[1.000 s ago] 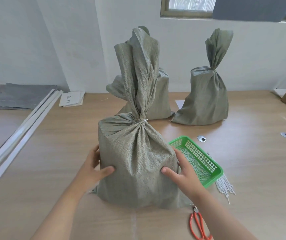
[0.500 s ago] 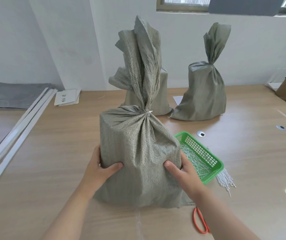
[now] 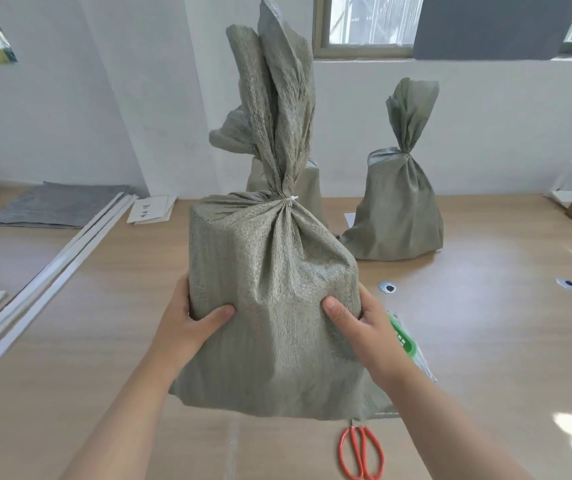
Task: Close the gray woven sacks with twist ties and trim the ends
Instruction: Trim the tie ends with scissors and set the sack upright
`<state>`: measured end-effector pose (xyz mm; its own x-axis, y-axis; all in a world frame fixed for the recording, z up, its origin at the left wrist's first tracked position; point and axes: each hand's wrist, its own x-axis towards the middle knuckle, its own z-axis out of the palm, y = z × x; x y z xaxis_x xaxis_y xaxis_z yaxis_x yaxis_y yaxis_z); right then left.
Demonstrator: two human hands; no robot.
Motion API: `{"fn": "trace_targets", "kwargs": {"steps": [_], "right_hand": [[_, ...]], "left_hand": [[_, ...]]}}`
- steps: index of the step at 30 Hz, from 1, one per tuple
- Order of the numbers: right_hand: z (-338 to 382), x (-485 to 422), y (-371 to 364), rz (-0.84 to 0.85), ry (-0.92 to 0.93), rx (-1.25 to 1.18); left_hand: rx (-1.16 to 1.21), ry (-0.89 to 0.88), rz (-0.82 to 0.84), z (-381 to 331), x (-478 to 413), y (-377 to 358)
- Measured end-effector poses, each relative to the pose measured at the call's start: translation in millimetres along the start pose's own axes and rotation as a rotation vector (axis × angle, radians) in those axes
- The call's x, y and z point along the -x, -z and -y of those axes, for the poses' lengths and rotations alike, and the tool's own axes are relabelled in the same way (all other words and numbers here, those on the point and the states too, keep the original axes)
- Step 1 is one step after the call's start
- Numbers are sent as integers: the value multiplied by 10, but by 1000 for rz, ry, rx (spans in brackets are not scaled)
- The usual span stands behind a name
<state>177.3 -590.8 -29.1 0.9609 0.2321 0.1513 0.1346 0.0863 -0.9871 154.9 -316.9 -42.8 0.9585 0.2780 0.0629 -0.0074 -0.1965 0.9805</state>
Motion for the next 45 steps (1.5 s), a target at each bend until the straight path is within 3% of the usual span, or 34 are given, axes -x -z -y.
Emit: {"fn": "trace_targets", "kwargs": {"steps": [10,27,45], "right_hand": [[509,193,1140,50,20,-15],[701,364,2359,-132,10,40],[991,330,5008,-73,-12,85]], "left_hand": [[-16,-29,-55,-556,417,-1080],[-107,-89,87,-889,269,-2268],[-39,-113,31,-1436,488,-4824]]}}
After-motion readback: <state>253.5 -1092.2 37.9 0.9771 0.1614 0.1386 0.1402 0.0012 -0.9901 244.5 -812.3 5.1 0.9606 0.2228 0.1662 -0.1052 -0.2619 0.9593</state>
